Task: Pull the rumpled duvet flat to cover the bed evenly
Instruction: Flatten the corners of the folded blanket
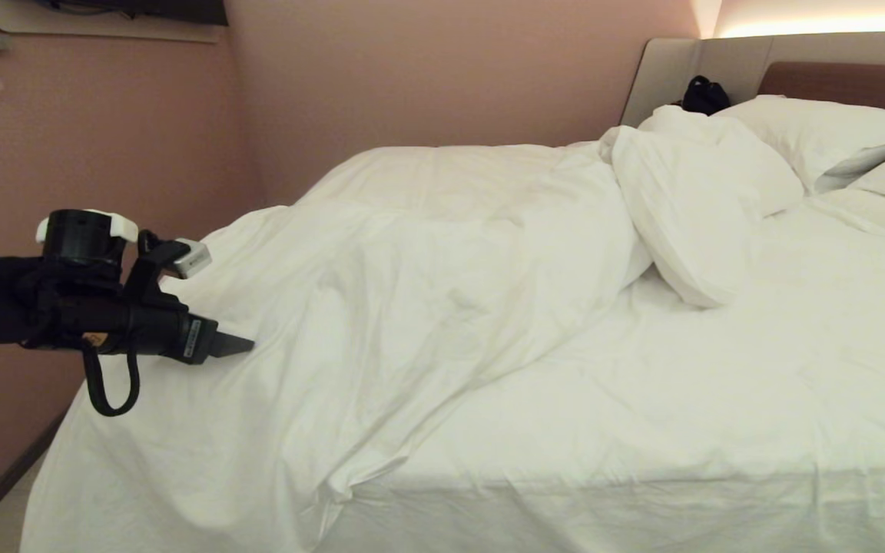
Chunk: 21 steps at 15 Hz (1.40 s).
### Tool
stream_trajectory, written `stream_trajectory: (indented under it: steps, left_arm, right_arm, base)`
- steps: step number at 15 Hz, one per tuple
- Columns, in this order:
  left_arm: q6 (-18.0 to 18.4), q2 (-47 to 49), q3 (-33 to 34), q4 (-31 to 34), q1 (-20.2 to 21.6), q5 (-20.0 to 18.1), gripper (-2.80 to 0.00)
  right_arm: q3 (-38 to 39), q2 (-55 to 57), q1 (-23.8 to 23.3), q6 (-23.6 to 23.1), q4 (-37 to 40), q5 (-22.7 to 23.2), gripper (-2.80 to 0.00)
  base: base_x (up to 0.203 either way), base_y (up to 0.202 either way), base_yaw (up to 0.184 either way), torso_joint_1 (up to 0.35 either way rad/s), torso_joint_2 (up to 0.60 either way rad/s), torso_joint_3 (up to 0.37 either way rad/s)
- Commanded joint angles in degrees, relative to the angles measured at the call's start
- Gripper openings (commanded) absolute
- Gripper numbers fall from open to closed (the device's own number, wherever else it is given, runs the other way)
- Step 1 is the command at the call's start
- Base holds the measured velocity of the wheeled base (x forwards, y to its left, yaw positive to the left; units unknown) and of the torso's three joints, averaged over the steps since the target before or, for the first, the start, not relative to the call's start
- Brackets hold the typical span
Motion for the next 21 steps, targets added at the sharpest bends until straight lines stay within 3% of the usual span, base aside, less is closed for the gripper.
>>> stream_trajectory:
  steps: [1, 5, 21]
  left_arm:
    - [0.84, 3.05, 0.84, -1.69, 0.26, -0.08, 0.00]
    - [1.17, 7.65, 4.30, -12.90, 0.18, -0.09, 0.00]
    - [1.88, 13.69, 4.34, -12.93, -1.84, -0.19, 0.00]
  right_arm:
    - [0.00, -0.02, 0.00, -0.02, -0.02, 0.01, -2.80]
    - [0.00, -0.02, 0.02, -0.01, -0.02, 0.01, -2.80]
    - [0.00, -0.02, 0.04, -0.02, -0.02, 0.01, -2.80]
  base:
    - [0.000, 0.000, 0.000, 0.000, 0.00, 0.000]
    - [0.000, 0.000, 0.000, 0.000, 0.00, 0.000]
    - [0.000, 0.000, 0.000, 0.000, 0.00, 0.000]
